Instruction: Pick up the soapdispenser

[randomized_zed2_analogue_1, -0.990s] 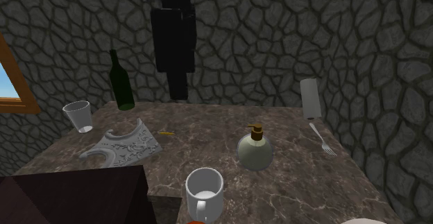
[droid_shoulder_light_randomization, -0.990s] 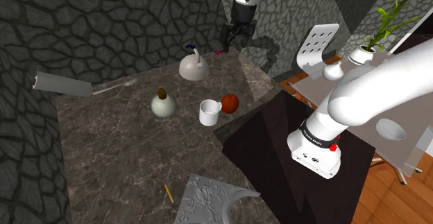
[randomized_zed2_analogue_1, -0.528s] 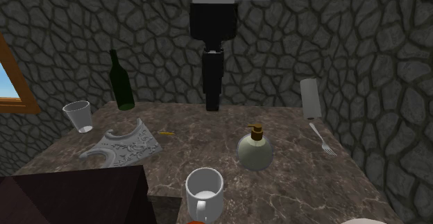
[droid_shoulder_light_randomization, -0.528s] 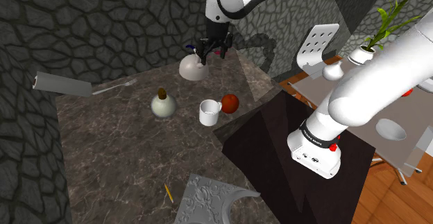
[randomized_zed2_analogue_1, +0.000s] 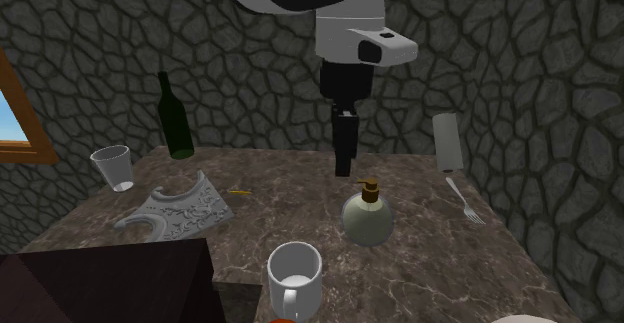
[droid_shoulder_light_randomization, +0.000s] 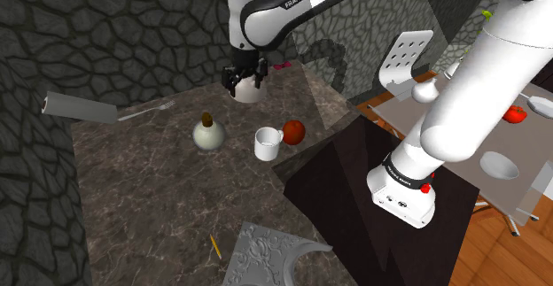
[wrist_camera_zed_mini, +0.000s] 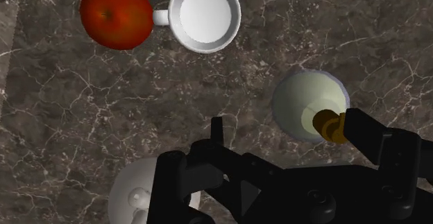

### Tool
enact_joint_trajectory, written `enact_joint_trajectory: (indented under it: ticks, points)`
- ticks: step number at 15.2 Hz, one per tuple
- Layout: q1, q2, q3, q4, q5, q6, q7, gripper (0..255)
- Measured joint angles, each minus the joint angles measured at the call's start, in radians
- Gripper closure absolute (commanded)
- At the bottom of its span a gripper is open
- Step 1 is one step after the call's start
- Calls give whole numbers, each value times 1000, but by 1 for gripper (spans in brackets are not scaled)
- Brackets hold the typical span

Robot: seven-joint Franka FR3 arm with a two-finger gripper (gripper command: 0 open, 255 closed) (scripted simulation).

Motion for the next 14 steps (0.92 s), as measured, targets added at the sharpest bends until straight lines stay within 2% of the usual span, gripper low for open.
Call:
enact_joint_trajectory:
  ticks: [8, 13, 14]
  points:
    - [93, 318, -18, 274, -136, 21, 165, 0]
    - [163, 514, -46, 486, -188, -5, 230, 0]
    - [168, 535, -51, 501, -193, 0, 233, 0]
